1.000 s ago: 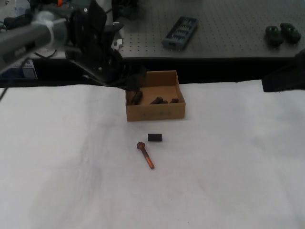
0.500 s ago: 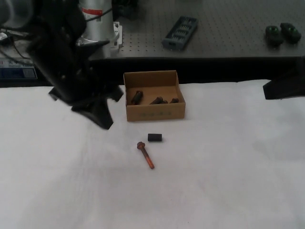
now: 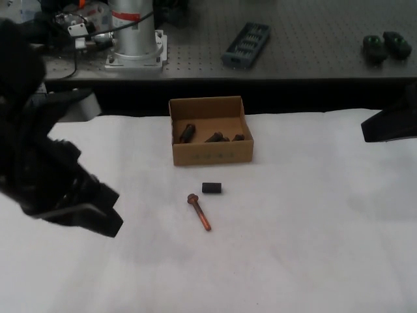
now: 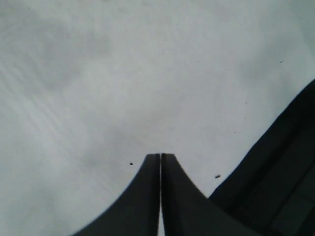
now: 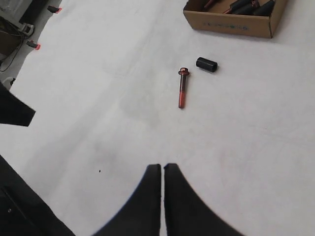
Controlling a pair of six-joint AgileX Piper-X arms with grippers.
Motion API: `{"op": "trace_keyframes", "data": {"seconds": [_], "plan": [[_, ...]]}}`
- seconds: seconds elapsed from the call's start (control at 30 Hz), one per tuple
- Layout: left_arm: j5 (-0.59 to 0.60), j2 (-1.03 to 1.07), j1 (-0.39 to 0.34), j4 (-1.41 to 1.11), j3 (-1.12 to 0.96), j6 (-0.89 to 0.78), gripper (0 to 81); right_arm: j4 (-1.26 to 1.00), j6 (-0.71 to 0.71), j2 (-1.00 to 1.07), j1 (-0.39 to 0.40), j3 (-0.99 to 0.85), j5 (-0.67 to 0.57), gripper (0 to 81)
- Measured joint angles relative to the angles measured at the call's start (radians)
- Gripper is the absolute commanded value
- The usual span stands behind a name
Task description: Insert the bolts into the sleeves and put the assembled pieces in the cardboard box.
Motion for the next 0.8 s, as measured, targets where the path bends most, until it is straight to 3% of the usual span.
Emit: {"op": "trace_keyframes", "data": {"seconds": [0.27, 0.33, 0.47, 0.5, 0.67, 0.8], "plan": [[0.013, -0.165, 0.0, -0.115, 0.096, -0.033, 0.6, -0.052, -0.018, 0.0, 0.0, 0.0, 0.01, 0.6], [0.013, -0.174, 0.0, -0.124, 0.095, -0.034, 0.6, -0.066, -0.036, 0.004, 0.0, 0.0, 0.01, 7.9], [0.013, -0.178, 0.0, -0.128, 0.095, -0.038, 0.6, -0.18, -0.162, 0.068, 0.024, 0.0, 0.043, 33.6], [0.013, -0.178, 0.0, -0.13, 0.098, -0.038, 0.6, -0.245, -0.209, 0.117, 0.045, 0.0, 0.079, 36.3], [0.013, -0.178, 0.0, -0.135, 0.098, -0.038, 0.6, -0.383, -0.314, 0.258, 0.088, -0.005, 0.143, 28.6], [0.013, -0.178, 0.0, -0.135, 0.098, -0.038, 0.6, -0.442, -0.406, 0.371, 0.112, -0.032, 0.175, 28.4]]}}
